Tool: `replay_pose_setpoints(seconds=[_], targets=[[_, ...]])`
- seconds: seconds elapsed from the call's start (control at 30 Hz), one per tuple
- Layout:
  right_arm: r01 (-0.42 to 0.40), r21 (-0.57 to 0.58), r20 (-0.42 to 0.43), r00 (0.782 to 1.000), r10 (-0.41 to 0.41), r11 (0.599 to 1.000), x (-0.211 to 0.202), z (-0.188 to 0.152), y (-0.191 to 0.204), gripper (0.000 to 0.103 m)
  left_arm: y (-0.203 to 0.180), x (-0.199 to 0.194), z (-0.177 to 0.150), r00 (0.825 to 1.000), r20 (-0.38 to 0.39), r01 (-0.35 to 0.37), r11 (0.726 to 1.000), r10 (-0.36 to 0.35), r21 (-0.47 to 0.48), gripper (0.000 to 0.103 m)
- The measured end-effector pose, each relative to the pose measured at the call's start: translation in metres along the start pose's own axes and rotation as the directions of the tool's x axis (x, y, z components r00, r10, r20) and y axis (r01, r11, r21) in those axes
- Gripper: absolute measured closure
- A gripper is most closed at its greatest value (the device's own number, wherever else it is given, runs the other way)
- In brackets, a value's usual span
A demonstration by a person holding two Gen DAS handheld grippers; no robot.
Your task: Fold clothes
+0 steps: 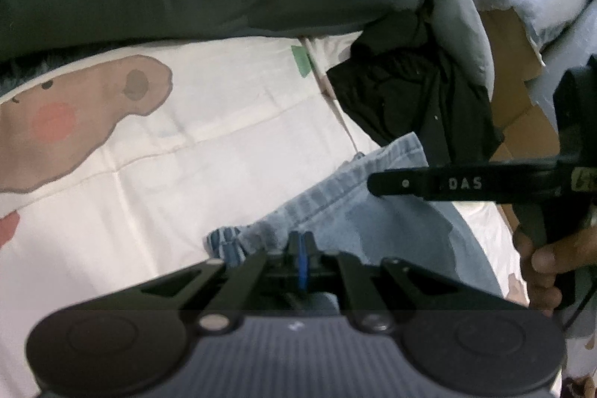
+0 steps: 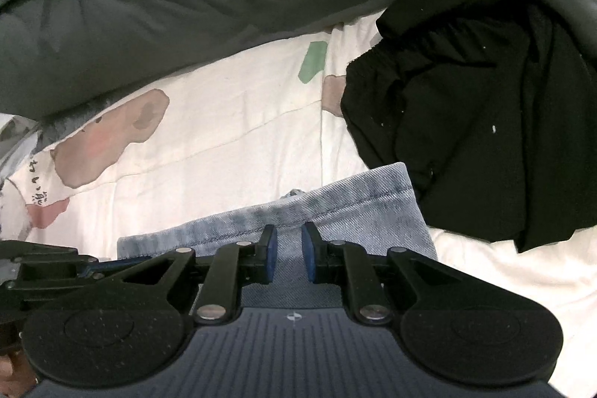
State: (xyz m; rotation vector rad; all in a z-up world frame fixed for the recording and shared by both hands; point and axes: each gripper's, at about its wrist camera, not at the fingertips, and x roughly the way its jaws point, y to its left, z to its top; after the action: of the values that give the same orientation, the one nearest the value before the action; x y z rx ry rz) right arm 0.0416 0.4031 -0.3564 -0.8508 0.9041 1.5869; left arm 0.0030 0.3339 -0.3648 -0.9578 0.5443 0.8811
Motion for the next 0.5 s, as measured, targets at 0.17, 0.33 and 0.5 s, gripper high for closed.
replay_pose_setpoints(seconds=[0.17, 0.33, 0.5], targets=[[-0.01, 0.075, 0.0, 1.0, 0.01, 0.997, -0.01, 0.007, -0.005, 0.082, -0.002, -0.02, 0.011, 0.999, 0.025, 0.027, 0.999, -0.027, -0.028, 0.1], [0.016, 0.075, 0.091, 0.996, -0.022, 0.997, -0.022, -0.003, -0.011, 0.076, -0.001, -0.031, 0.012, 0.999, 0.042, 0.013, 1.0, -0.013, 0.01, 0.1], [0.035, 0.067, 0.092, 0.995, -0.041, 0.997, -0.02, 0.001, -0.013, 0.07, 0.004, -0.021, 0.008, 0.999, 0.033, 0.004, 1.0, -0.005, 0.005, 0.1]])
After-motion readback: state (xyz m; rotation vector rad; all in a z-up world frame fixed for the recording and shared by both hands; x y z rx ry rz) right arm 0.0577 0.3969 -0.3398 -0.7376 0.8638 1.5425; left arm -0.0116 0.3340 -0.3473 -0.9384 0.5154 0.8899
